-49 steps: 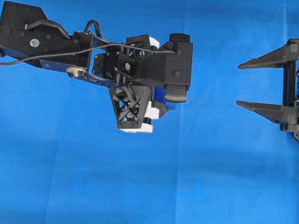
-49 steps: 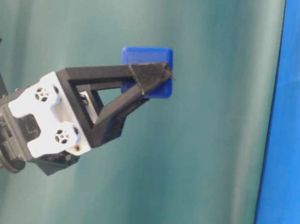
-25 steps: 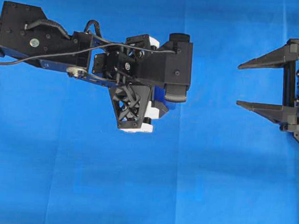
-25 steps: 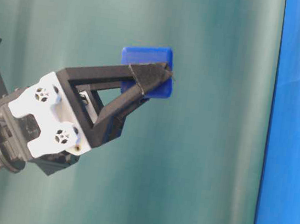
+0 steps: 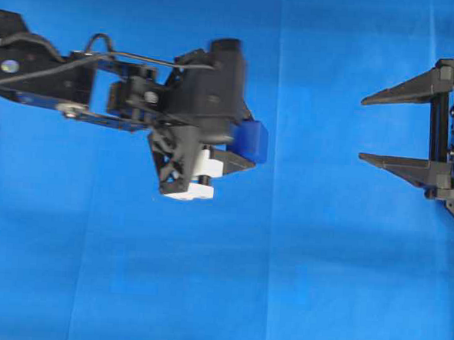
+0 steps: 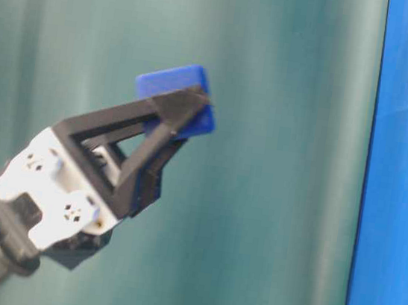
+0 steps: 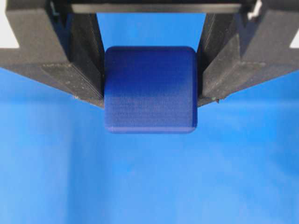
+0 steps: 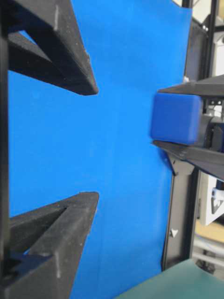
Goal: Handover the blue block to the right arm after grasping it with the left arm, then place it in the designated position.
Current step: 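Lift the cube with the left gripper and rotate it upright, then hold the cube raised in the left gripper while right gripper reorients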
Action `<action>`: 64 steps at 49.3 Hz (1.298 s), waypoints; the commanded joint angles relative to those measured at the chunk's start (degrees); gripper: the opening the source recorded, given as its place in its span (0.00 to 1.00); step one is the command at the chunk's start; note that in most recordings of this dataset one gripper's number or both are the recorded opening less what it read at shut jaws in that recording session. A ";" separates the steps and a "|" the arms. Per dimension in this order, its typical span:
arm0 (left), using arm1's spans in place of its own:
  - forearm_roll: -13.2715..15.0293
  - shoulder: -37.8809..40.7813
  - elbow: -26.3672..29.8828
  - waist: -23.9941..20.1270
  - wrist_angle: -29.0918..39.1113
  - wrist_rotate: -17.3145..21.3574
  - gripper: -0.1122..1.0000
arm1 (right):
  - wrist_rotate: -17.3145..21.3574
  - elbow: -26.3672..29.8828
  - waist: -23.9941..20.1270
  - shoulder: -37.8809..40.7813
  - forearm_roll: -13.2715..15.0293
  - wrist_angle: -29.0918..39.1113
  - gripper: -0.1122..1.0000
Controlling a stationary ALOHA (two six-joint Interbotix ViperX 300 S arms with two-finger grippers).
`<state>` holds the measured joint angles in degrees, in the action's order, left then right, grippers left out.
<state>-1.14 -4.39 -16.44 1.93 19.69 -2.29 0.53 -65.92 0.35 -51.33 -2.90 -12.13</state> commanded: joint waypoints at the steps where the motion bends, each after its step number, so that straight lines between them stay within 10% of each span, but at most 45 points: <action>1: -0.09 -4.31 -3.16 0.26 -7.38 0.00 0.54 | 0.00 0.97 0.09 0.18 -0.18 -0.26 0.97; 25: 0.18 -14.77 -19.78 1.05 -32.87 0.18 0.54 | 0.00 1.05 0.09 0.26 -0.09 -0.44 0.97; 64: 0.35 -14.59 -20.13 0.97 -33.84 0.44 0.54 | -0.09 1.67 0.09 0.26 -0.09 -0.09 0.97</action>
<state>-0.88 -18.11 -37.09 2.72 -13.54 -1.93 0.53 -65.92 0.35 -51.33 -2.90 -12.13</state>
